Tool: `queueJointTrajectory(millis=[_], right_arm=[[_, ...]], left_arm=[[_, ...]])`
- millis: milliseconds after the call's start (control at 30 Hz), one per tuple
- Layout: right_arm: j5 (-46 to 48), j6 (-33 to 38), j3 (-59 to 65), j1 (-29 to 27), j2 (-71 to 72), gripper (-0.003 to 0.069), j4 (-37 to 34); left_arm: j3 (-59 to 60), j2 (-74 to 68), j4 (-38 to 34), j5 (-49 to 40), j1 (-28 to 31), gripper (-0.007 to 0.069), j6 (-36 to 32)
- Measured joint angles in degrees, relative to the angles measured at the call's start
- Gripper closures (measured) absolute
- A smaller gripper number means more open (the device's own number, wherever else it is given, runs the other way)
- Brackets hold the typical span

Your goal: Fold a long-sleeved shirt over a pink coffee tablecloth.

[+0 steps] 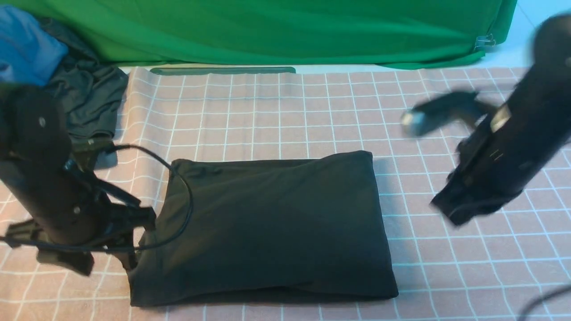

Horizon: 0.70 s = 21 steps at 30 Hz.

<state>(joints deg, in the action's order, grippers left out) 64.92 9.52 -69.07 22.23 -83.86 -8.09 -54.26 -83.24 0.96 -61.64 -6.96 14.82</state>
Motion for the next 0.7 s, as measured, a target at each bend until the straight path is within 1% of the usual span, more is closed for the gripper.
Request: queueJointTrajectory(millis=[67,100,133,167,233,267,300,367,433,467,567,700], right_arm=[[-1.58,-0.61,-0.04,-0.06,6.22,0.0617,0.07],[-4.09,-1.29,0.29,-0.06,11.21,0.0619,0.14],[-6.26,-1.54,0.72,-0.06,14.5,0.0619,0.18],[-12.06,-2.0,2.22,-0.12,21.32,0.0619,0.39],[-16.91,-2.5,4.56,-0.12,28.27,0.062,0.93],[-21.14,-3.32,6.9,-0.12,33.42,0.062,1.44],[-23.91,-3.9,8.67,-0.12,36.79,0.062,2.14],[-30.49,-4.63,13.3,-0.12,44.32,0.062,2.89],[-37.88,-4.99,19.16,-0.12,52.16,0.062,3.36],[-42.22,-4.99,22.24,-0.12,55.75,0.062,3.43],[-50.6,-4.86,31.43,-0.12,64.72,0.062,3.54],[-60.75,-4.82,40.44,-0.12,72.13,0.0601,3.54]], left_arm=[[-0.8,1.12,0.34,-0.07,0.06,0.0219,0.05],[-1.49,3.23,0.15,0.36,0.06,0.0265,0.0],[-1.55,3.85,-0.01,0.69,0.06,0.0291,0.0],[-1.76,7.17,-1.43,2.31,0.06,0.0385,-0.07],[-1.76,10.76,-4.14,4.4,0.06,0.048,-1.27],[-1.47,13.31,-6.0,6.11,0.06,0.0533,-2.49],[-1.2,15.9,-7.66,7.67,0.06,0.0568,-3.53],[-0.9,20.91,-9.68,9.96,0.06,0.0599,-4.28],[-0.77,26.72,-11.54,12.18,0.06,0.0612,-5.13],[-0.77,30.17,-12.56,12.9,0.06,0.0611,-5.68],[-0.31,38.12,-14.13,14.68,0.06,0.061,-7.09],[2.26,48.03,-14.96,17.91,0.06,0.0611,-7.68]])
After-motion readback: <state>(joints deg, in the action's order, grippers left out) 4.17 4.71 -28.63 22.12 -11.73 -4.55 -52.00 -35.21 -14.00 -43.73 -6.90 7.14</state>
